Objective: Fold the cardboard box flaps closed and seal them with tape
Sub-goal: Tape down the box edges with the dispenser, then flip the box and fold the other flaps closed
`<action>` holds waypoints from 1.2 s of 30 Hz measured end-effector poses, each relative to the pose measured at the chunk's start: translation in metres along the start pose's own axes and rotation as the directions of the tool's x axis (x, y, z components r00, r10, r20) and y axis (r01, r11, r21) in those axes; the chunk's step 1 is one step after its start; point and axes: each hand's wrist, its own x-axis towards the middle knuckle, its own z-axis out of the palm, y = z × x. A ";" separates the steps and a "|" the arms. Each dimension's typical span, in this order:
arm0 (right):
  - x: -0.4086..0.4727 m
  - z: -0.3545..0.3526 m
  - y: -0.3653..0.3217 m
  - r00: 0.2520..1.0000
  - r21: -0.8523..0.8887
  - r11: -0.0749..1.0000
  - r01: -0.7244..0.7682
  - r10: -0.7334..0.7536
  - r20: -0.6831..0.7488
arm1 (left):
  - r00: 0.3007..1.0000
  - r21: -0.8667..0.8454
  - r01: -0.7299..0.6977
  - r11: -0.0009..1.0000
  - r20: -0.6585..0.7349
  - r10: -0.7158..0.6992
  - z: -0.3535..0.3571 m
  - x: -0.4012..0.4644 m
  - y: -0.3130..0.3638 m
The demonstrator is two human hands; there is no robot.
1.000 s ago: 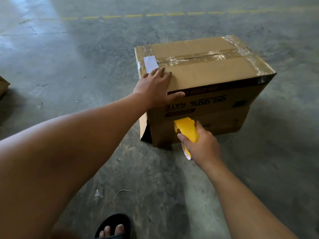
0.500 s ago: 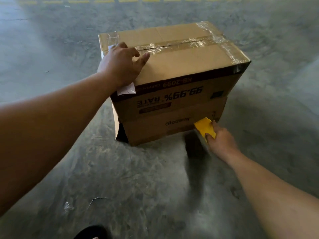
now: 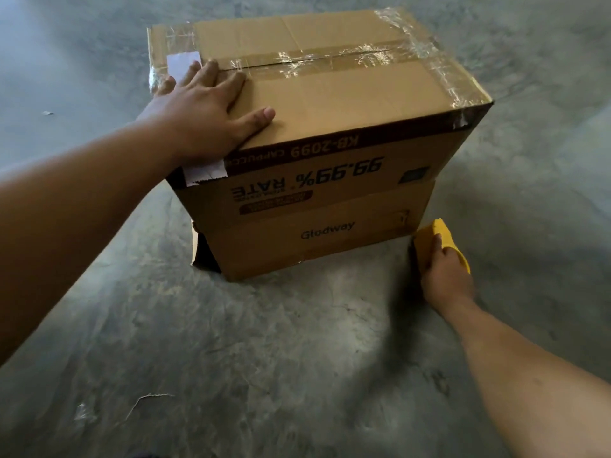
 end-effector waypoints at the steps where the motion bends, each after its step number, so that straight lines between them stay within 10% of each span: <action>1: 0.004 -0.002 0.002 1.000 -0.008 1.000 -0.018 0.018 0.002 | 1.000 -0.002 0.000 1.000 -0.003 0.000 0.001 0.001 -0.001; 19: 0.063 -0.002 0.022 0.998 -0.014 1.000 -0.017 0.016 -0.063 | 1.000 -0.050 -0.001 0.999 -0.028 0.000 -0.002 0.006 -0.007; 24: 0.090 -0.081 -0.010 0.863 0.714 0.697 -0.066 0.399 -0.310 | 0.998 -0.038 -0.033 0.999 -0.048 0.031 -0.007 0.004 -0.024; 27: 0.121 -0.165 -0.043 0.724 0.802 0.595 0.049 0.532 -0.439 | 1.000 -0.031 -0.015 0.999 -0.020 0.015 -0.004 0.005 -0.021; 30: 0.128 -0.227 -0.096 0.724 0.630 0.751 0.196 0.323 -0.610 | 0.999 -0.031 0.020 0.999 0.028 -0.019 0.001 0.003 0.001; 36: 0.096 -0.254 -0.200 0.924 0.261 0.931 0.255 -0.154 -0.351 | 0.998 -0.131 0.054 0.990 -0.033 -0.059 -0.024 0.008 0.008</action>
